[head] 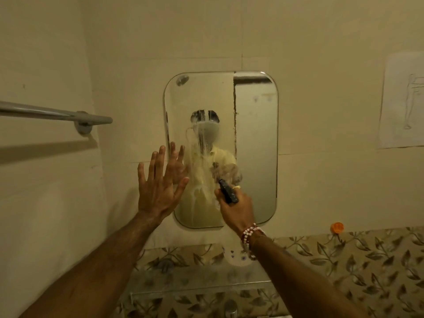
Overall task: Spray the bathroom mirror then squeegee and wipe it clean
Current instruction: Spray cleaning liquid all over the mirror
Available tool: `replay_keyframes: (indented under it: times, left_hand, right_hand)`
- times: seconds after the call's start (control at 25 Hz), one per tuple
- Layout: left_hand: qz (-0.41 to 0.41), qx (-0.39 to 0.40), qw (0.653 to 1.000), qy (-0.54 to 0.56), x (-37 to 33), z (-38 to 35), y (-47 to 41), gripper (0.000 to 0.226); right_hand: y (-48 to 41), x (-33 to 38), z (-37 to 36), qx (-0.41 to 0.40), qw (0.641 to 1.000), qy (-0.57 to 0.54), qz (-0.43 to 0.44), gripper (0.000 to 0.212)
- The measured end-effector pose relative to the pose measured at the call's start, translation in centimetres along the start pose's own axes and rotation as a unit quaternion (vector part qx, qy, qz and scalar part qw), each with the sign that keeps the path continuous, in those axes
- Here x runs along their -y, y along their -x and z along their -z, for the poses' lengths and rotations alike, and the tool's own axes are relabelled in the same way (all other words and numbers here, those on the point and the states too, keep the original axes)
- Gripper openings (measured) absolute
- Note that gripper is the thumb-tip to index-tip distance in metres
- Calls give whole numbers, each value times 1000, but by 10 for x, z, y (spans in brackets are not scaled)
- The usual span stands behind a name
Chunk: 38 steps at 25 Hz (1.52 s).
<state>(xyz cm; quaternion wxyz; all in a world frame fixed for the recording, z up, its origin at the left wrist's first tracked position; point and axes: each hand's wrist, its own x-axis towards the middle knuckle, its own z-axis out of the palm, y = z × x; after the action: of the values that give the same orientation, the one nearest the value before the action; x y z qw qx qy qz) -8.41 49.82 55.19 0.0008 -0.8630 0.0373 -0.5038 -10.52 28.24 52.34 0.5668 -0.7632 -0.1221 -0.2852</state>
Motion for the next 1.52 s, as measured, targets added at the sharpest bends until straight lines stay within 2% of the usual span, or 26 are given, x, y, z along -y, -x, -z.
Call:
replay_keyframes:
  times: [0.16, 0.32, 0.48, 0.6, 0.68, 0.92, 1.04, 1.36, 1.52]
  left_hand:
    - [-7, 9, 1000, 16, -15, -6, -3, 79]
    - [-16, 13, 999, 27, -32, -15, -2, 80]
    - [-16, 12, 999, 35, -32, -15, 3, 79]
    - [-9, 14, 999, 31, -21, -8, 11, 79]
    - [4, 18, 1000, 18, -9, -4, 18, 77]
    - [30, 35, 999, -2, 22, -7, 48, 76]
    - [33, 41, 999, 0, 22, -11, 54, 76]
    - [2, 55, 997, 48, -35, -35, 46, 76]
    - [-10, 63, 995, 71, -59, -43, 47, 77]
  right_hand:
    - [-10, -17, 43, -105, 994, -33, -21, 13]
    - [-20, -40, 77, -183, 981, -25, -64, 21]
    - [-15, -51, 70, -165, 984, -20, -64, 17]
    - [-5, -42, 36, -107, 993, -25, -36, 13]
    - [6, -36, 6, -62, 998, -13, -27, 17]
    - [46, -42, -66, 34, 998, 16, -55, 18]
    - [53, -52, -60, 8, 996, 15, -90, 18]
    - [25, -78, 26, -155, 982, -21, -103, 15]
    - [22, -96, 51, -178, 975, 15, -132, 21]
